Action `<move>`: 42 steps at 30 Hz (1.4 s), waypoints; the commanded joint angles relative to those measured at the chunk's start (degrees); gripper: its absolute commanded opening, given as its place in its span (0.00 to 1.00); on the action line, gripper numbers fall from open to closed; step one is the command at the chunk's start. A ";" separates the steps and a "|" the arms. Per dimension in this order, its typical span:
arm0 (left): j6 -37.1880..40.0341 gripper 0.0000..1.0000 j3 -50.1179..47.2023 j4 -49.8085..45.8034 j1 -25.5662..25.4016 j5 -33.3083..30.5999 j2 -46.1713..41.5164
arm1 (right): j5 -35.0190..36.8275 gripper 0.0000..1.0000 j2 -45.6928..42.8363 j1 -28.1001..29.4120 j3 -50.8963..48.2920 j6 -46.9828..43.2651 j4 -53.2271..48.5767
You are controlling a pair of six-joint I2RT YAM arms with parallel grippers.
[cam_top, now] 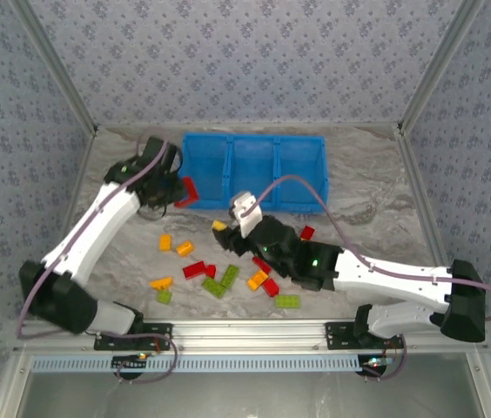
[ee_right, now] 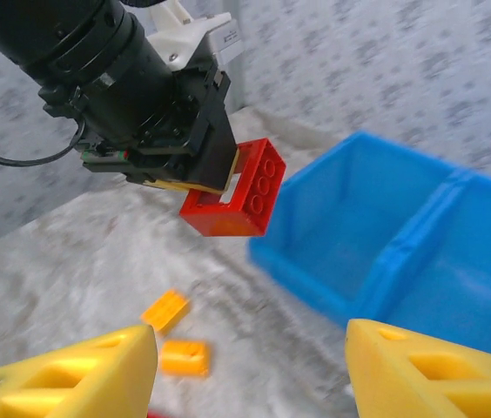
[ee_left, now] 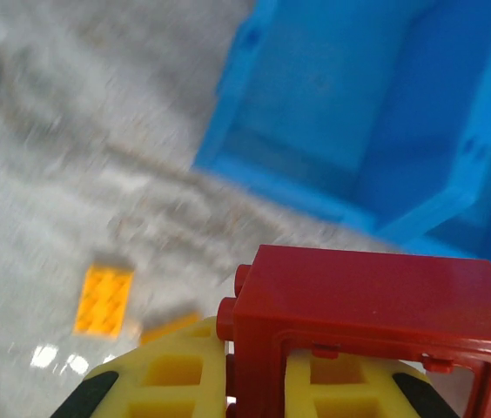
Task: Sort the legos into containers by color
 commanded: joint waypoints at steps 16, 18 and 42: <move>28.65 0.10 53.05 -10.54 2.93 -0.26 47.93 | 11.99 0.63 24.36 -3.89 23.14 -12.58 3.66; 28.11 0.10 54.92 -11.62 3.67 -0.62 49.95 | 12.31 0.63 26.14 -3.02 24.05 -13.46 4.44; 21.14 0.14 58.26 -5.69 3.77 2.35 60.97 | 12.55 0.62 18.07 -2.02 11.37 -5.70 2.21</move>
